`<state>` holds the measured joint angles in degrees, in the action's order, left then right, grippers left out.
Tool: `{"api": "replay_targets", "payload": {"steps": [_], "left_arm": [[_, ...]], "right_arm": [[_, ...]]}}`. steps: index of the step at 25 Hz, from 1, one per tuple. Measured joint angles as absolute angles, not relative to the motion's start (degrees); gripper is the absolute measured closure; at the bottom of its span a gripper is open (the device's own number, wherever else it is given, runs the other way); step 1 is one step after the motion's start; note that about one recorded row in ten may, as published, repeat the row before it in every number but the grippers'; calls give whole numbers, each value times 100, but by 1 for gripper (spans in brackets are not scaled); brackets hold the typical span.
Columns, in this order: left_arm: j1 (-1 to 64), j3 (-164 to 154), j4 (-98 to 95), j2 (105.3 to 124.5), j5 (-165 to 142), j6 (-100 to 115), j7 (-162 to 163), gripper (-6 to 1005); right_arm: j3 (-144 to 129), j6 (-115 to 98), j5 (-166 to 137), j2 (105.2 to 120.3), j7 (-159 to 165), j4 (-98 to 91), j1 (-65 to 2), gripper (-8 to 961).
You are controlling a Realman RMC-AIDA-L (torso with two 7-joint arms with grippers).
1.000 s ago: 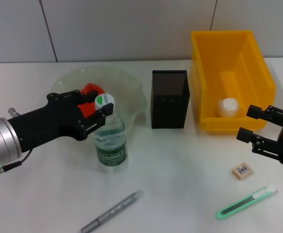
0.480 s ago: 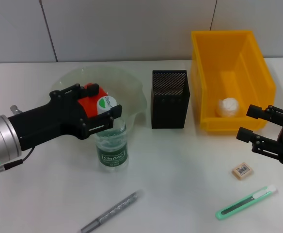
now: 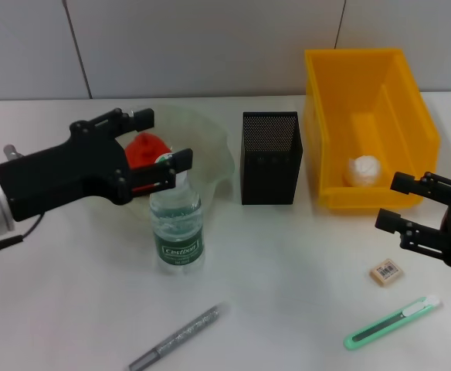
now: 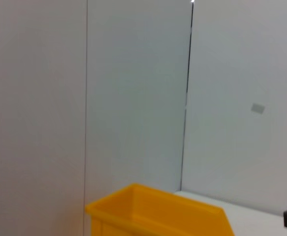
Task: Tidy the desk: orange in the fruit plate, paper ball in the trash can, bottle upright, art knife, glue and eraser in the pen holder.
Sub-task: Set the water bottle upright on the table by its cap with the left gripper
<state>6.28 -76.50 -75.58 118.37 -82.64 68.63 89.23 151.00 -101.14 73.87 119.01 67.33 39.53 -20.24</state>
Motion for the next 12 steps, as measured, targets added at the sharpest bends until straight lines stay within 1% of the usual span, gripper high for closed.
{"api": "replay_targets", "payload": {"steps": [12], "left_arm": [[747, -7036, -7444, 11820, -8300, 8162, 8612, 162]], "right_arm": [[15134, -10035, 7239, 11859, 6866, 4269, -1840, 246]]}}
